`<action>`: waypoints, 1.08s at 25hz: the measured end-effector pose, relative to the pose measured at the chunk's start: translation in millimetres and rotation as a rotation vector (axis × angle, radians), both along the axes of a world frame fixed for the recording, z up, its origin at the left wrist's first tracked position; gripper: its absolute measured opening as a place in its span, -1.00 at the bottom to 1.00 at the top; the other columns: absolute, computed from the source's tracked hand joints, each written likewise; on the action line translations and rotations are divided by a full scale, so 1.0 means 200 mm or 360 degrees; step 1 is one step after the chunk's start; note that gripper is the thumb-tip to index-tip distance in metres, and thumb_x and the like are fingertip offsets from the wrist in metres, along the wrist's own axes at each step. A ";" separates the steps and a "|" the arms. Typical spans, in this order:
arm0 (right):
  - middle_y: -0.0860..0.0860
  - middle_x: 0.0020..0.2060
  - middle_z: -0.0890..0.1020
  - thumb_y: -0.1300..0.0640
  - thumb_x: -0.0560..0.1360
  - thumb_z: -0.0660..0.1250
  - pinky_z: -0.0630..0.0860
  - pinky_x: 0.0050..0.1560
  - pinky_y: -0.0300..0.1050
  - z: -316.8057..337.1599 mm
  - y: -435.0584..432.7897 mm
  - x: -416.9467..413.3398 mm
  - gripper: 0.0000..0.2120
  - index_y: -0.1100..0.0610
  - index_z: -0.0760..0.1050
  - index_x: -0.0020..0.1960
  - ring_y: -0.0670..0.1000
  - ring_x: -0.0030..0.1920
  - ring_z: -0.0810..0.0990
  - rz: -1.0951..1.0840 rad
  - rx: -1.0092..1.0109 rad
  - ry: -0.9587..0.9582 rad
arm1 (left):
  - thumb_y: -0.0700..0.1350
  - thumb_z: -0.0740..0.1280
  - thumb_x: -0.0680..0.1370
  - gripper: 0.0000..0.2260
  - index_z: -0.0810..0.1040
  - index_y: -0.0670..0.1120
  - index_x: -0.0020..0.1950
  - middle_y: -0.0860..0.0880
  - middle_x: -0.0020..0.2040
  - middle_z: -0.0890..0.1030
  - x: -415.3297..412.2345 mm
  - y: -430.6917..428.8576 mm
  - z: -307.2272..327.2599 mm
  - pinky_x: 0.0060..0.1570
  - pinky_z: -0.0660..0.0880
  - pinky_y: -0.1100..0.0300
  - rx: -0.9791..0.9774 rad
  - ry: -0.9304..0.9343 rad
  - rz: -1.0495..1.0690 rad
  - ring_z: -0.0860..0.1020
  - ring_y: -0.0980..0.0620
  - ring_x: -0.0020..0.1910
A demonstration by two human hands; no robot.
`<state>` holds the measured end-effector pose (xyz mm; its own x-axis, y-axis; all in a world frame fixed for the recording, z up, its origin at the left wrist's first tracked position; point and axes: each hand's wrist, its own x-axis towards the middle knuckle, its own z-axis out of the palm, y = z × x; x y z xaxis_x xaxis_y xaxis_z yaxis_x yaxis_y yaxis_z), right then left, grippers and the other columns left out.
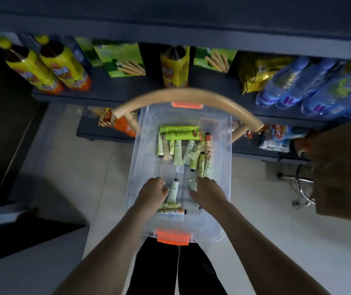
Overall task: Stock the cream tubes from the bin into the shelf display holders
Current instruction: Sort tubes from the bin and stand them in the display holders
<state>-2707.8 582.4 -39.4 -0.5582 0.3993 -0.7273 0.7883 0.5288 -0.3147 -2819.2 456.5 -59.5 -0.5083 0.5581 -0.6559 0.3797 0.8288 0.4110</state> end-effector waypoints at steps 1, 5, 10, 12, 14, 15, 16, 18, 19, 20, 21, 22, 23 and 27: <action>0.18 0.13 0.53 0.12 0.54 0.20 0.40 -0.09 -0.11 -0.08 -0.02 0.00 -0.68 0.25 0.40 0.23 0.18 0.13 0.49 -0.0091 -0.0059 -0.0040 | -0.13 0.24 0.57 -0.91 0.49 -0.12 -0.08 -0.18 -0.06 0.52 0.01 0.00 -0.08 -0.07 0.36 0.16 0.0009 -0.0044 0.0089 0.51 -0.06 -0.03; 0.18 0.14 0.53 0.13 0.53 0.21 0.34 -0.09 -0.15 -0.37 -0.07 0.02 -0.68 0.27 0.40 0.23 0.19 0.15 0.48 -0.0440 -0.0090 -0.0218 | -0.05 0.27 0.56 -0.68 0.53 -0.28 0.15 -0.21 0.11 0.60 0.03 0.04 -0.36 0.06 0.41 0.10 -0.0049 -0.0122 0.0335 0.54 -0.15 0.13; 0.18 0.17 0.48 0.20 0.57 0.14 0.42 0.09 -0.03 -0.63 -0.13 0.00 -0.70 0.25 0.35 0.28 0.19 0.19 0.46 -0.0771 0.0044 -0.0257 | 0.01 0.30 0.53 -0.72 0.51 -0.20 -0.21 -0.15 -0.21 0.60 0.06 0.11 -0.65 -0.28 0.34 0.13 -0.0032 -0.0149 0.0449 0.57 -0.12 -0.15; 0.17 0.17 0.48 0.18 0.57 0.16 0.43 0.07 -0.03 -0.72 -0.13 -0.02 -0.69 0.25 0.35 0.28 0.18 0.18 0.47 -0.0904 0.0092 -0.0226 | 0.03 0.36 0.49 -0.74 0.49 -0.18 -0.16 -0.08 -0.21 0.54 0.07 0.13 -0.73 -0.32 0.29 0.19 0.0009 -0.0115 0.0514 0.52 -0.04 -0.18; 0.15 0.17 0.48 0.18 0.57 0.19 0.41 -0.02 -0.06 -0.79 -0.12 -0.04 -0.70 0.24 0.37 0.28 0.17 0.15 0.50 -0.1022 0.0164 -0.0234 | 0.06 0.41 0.44 -0.68 0.53 -0.19 -0.04 -0.09 -0.12 0.56 0.08 0.15 -0.80 -0.25 0.34 0.17 0.0046 -0.0045 0.0481 0.52 -0.05 -0.12; 0.14 0.15 0.48 0.17 0.57 0.21 0.40 -0.07 -0.07 -0.82 -0.12 -0.04 -0.71 0.23 0.39 0.26 0.17 0.13 0.51 -0.1040 0.0204 -0.0242 | 0.07 0.42 0.42 -0.67 0.54 -0.16 -0.01 -0.09 -0.09 0.56 0.09 0.15 -0.84 -0.22 0.38 0.14 0.0062 -0.0004 0.0466 0.52 -0.05 -0.08; 0.13 0.13 0.50 0.16 0.56 0.23 0.39 -0.11 -0.09 -0.85 -0.12 -0.04 -0.73 0.22 0.42 0.22 0.16 0.10 0.53 -0.1029 0.0242 -0.0237 | 0.08 0.41 0.42 -0.67 0.52 -0.15 -0.01 -0.09 -0.08 0.56 0.10 0.15 -0.85 -0.21 0.41 0.11 0.0075 0.0022 0.0458 0.52 -0.05 -0.08; 0.12 0.08 0.53 0.13 0.54 0.28 0.37 -0.14 -0.13 -0.88 -0.12 -0.03 -0.76 0.23 0.48 0.14 0.14 0.05 0.54 -0.0975 0.0275 -0.0202 | 0.07 0.40 0.43 -0.68 0.49 -0.16 -0.04 -0.10 -0.09 0.56 0.11 0.13 -0.88 -0.21 0.43 0.08 0.0113 0.0028 0.0455 0.54 -0.07 -0.09; 0.12 0.05 0.54 0.11 0.53 0.29 0.37 -0.17 -0.15 -0.90 -0.12 -0.02 -0.77 0.23 0.51 0.10 0.13 0.02 0.54 -0.0948 0.0267 -0.0178 | 0.06 0.40 0.44 -0.69 0.50 -0.17 -0.04 -0.11 -0.09 0.57 0.11 0.13 -0.88 -0.21 0.41 0.09 0.0122 0.0029 0.0462 0.54 -0.08 -0.09; 0.13 0.02 0.55 0.10 0.52 0.30 0.35 -0.20 -0.16 -0.90 -0.11 -0.02 -0.79 0.23 0.53 0.04 0.12 -0.03 0.54 -0.0941 0.0239 -0.0154 | 0.05 0.40 0.44 -0.69 0.50 -0.18 -0.04 -0.12 -0.08 0.57 0.09 0.14 -0.87 -0.20 0.38 0.11 0.0113 0.0034 0.0481 0.53 -0.09 -0.08; 0.13 -0.02 0.56 0.10 0.50 0.31 0.33 -0.25 -0.19 -0.90 -0.11 -0.01 -0.81 0.23 0.55 -0.02 0.11 -0.10 0.52 -0.0962 0.0199 -0.0122 | 0.03 0.40 0.45 -0.70 0.50 -0.19 -0.05 -0.14 -0.08 0.57 0.07 0.14 -0.86 -0.21 0.35 0.13 0.0105 0.0040 0.0516 0.53 -0.10 -0.08; 0.14 -0.06 0.58 0.11 0.49 0.32 0.30 -0.32 -0.21 -0.89 -0.11 -0.02 -0.83 0.23 0.55 -0.09 0.09 -0.17 0.50 -0.1006 0.0157 -0.0078 | 0.02 0.40 0.45 -0.71 0.50 -0.21 -0.06 -0.14 -0.09 0.57 0.05 0.14 -0.84 -0.23 0.31 0.15 0.0101 0.0046 0.0559 0.52 -0.10 -0.11; 0.15 -0.12 0.58 0.11 0.48 0.33 0.25 -0.40 -0.21 -0.87 -0.09 -0.02 -0.84 0.22 0.53 -0.17 0.07 -0.23 0.47 -0.1055 0.0122 -0.0032 | 0.00 0.40 0.46 -0.72 0.50 -0.21 -0.07 -0.13 -0.12 0.56 0.03 0.14 -0.81 -0.24 0.27 0.18 0.0099 0.0047 0.0610 0.50 -0.07 -0.15; 0.06 -0.29 0.51 0.13 0.48 0.34 0.23 -0.43 -0.22 -0.72 -0.05 -0.03 -0.83 0.16 0.45 -0.25 0.02 -0.29 0.42 -0.1274 0.0045 0.0188 | -0.03 0.37 0.49 -0.75 0.50 -0.21 -0.03 -0.06 -0.16 0.53 -0.05 0.16 -0.65 -0.37 0.20 0.24 0.0253 0.0050 0.0811 0.44 0.05 -0.21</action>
